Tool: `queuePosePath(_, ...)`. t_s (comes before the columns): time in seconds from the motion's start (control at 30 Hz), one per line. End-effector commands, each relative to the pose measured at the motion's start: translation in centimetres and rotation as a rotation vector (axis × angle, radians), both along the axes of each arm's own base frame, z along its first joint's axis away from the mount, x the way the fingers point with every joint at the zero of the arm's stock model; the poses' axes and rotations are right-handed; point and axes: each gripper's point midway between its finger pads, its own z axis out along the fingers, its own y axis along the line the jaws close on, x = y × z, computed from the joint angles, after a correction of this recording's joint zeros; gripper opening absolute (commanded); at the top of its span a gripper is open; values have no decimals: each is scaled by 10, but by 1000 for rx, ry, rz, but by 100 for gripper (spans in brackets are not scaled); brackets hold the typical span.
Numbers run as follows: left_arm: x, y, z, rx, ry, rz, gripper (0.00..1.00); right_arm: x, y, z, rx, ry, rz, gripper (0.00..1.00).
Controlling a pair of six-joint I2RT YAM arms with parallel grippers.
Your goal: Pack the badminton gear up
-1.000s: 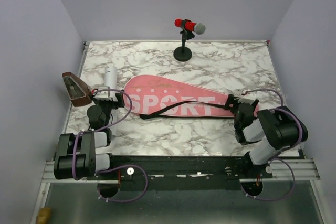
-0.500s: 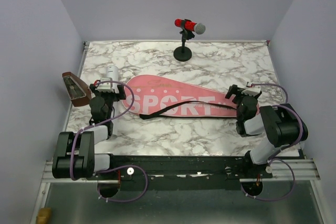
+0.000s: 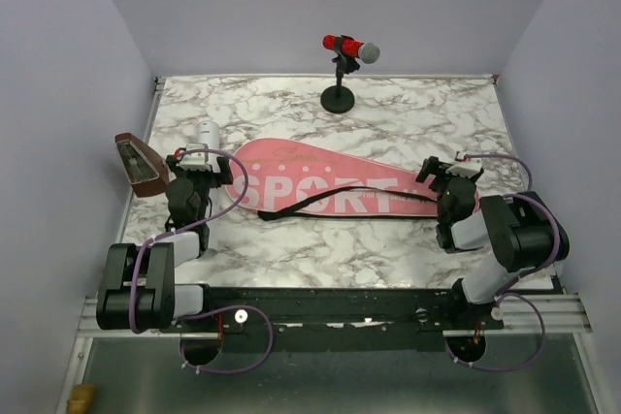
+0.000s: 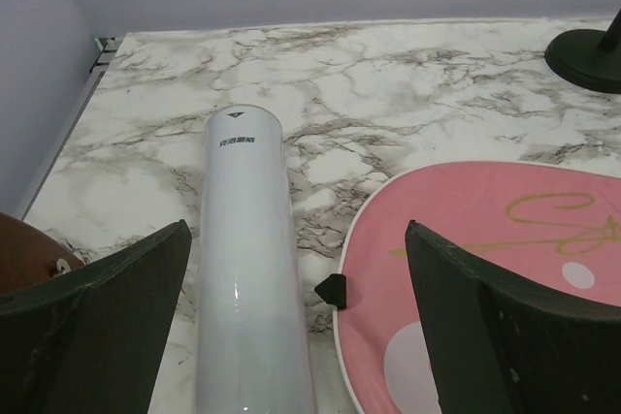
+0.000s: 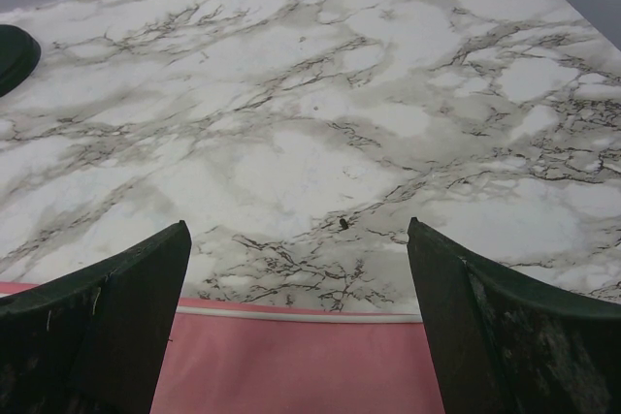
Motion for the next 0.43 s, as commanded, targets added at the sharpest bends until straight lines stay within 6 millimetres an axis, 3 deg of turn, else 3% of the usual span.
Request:
queuePosePath(0.0, -1, 4, 4, 9, -13, 21, 98, 0, 0, 8, 0, -38, 9, 100)
queuePosePath(0.4, -1, 3, 3, 9, -15, 18, 98, -1, 0, 7, 3, -35, 7, 100)
